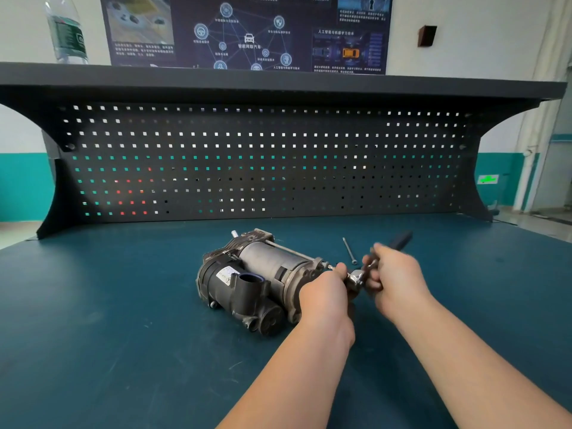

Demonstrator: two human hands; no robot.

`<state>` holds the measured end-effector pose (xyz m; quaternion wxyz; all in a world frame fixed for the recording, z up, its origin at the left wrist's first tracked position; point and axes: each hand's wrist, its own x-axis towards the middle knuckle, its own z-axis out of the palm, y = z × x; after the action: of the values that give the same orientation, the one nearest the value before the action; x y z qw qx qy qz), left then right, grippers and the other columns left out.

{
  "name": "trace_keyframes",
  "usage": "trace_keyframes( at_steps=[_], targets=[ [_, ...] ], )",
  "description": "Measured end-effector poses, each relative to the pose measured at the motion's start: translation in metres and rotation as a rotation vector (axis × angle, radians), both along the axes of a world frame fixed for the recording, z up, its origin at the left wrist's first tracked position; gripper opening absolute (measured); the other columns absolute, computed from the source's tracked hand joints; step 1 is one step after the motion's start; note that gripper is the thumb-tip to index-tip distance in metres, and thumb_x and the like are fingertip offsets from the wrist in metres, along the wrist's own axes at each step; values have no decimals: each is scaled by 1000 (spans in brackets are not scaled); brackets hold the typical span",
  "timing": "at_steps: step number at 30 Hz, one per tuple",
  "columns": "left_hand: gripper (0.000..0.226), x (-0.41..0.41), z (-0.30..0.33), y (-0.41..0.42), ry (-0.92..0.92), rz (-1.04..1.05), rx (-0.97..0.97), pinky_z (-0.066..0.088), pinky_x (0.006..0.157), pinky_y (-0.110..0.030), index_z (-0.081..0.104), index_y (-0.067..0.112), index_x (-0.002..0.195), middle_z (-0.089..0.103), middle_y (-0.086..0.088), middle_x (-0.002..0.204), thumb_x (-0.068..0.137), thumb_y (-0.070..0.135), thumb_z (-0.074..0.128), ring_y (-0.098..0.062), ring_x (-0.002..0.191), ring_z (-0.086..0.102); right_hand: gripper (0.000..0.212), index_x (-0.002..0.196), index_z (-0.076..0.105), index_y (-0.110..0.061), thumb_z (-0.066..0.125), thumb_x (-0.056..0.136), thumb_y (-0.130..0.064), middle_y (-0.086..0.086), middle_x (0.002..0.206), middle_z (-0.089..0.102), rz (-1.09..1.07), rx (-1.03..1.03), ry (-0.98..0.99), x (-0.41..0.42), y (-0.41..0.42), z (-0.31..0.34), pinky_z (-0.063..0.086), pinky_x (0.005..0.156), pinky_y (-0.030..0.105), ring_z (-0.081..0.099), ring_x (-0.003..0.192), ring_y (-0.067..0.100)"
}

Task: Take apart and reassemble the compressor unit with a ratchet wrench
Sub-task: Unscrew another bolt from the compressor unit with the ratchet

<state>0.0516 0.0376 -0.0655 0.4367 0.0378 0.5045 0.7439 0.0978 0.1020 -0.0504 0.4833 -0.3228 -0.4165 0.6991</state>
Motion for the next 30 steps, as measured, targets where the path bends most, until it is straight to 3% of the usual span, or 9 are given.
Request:
trace_keyframes(
  at_steps=[4,7,11,16,19,22,24,27,30],
  targets=[
    [10,3,1,-2,41,-17,31,40,61,-30,63,9,87,63,-9,82,86,19,63,-22,72,54,12,82,49,-26,50,94,-26,-5,53,55,-116,930,-296,6,-16,3,45,50,22,51,49,9],
    [4,2,2,-3,33,-33,50,41,70,-34,62,12,85,60,-11,86,85,15,61,-22,79,52,13,82,47,-27,50,90,-36,-2,57,53,-32,1135,-352,7,-24,-2,46,59,39,52,56,19],
    [13,-2,1,0,13,-23,29,43,70,-31,68,7,94,65,-12,89,87,13,60,-24,79,55,15,79,49,-24,51,94,-21,-4,51,51,-81,734,-152,4,-16,4,41,43,24,45,42,8],
    [19,-4,-1,4,10,-1,11,42,66,-27,64,2,102,66,-16,104,87,14,62,-23,82,55,26,69,41,-8,37,95,-7,3,40,44,122,-274,97,5,3,-5,16,27,11,25,22,2],
    [15,-3,-2,4,13,-8,12,42,66,-27,65,4,96,66,-19,110,87,16,63,-22,84,55,32,63,41,-8,35,95,-6,-1,31,39,194,-498,196,5,1,-8,13,25,11,23,19,3],
    [17,-4,-2,3,24,-3,9,39,60,-25,64,5,101,67,-16,108,88,16,62,-23,77,54,25,71,43,-9,41,95,-8,4,48,45,85,-213,174,1,0,-4,16,27,11,24,21,3],
    [17,-2,-1,2,42,-12,18,41,62,-25,62,6,101,67,-13,103,88,17,61,-23,71,55,17,76,49,-15,50,94,-15,4,55,50,-50,263,50,2,-3,1,27,31,16,34,28,4],
    [14,-1,-1,2,57,-2,33,44,74,-29,66,8,97,67,-10,97,88,15,58,-25,83,60,12,78,52,-24,54,89,-28,-2,54,51,-82,978,-198,6,-15,-3,47,52,32,51,50,16],
    [16,-3,-1,1,17,-10,74,42,74,-32,66,9,92,65,-13,94,88,7,51,-24,81,55,13,79,51,-24,53,88,-33,-3,55,51,-40,1081,-235,5,-22,-6,48,54,35,53,53,21]
  ],
)
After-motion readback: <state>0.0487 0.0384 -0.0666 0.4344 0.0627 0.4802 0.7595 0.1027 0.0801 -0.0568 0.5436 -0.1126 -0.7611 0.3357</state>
